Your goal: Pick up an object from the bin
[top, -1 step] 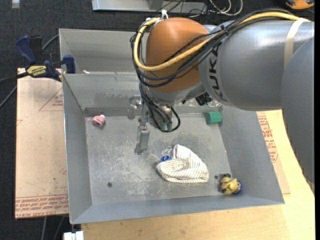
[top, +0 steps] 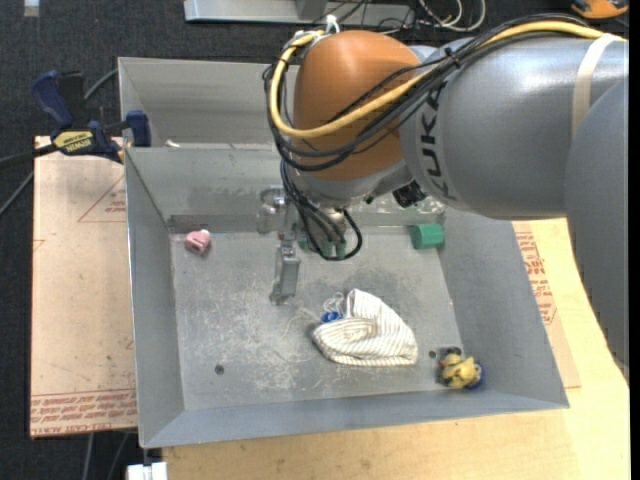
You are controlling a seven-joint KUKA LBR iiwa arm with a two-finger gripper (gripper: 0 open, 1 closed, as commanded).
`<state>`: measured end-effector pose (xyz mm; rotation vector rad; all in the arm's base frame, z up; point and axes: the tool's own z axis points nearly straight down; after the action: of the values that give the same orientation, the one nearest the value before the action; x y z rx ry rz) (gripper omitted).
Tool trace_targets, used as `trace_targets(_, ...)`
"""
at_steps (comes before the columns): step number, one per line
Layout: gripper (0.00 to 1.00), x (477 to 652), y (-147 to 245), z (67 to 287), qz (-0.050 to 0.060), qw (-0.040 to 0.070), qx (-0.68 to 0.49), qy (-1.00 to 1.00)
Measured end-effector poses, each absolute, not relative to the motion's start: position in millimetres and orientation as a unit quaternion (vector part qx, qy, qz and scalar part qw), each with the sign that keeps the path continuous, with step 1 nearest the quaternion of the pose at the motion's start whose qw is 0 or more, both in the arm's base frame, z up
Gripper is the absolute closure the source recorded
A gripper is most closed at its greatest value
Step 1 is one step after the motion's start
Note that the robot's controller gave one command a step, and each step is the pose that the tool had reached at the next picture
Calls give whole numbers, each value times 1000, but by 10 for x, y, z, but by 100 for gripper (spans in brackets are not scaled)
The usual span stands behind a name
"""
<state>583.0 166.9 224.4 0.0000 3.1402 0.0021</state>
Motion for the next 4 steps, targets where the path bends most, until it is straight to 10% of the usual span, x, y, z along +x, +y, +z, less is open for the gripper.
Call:
trace_targets(2, 0, 5468, 1034, 994, 1, -1, -9, 1000)
trace_targets(4, 0, 5374, 645, 816, 1, -1, -166, 986)
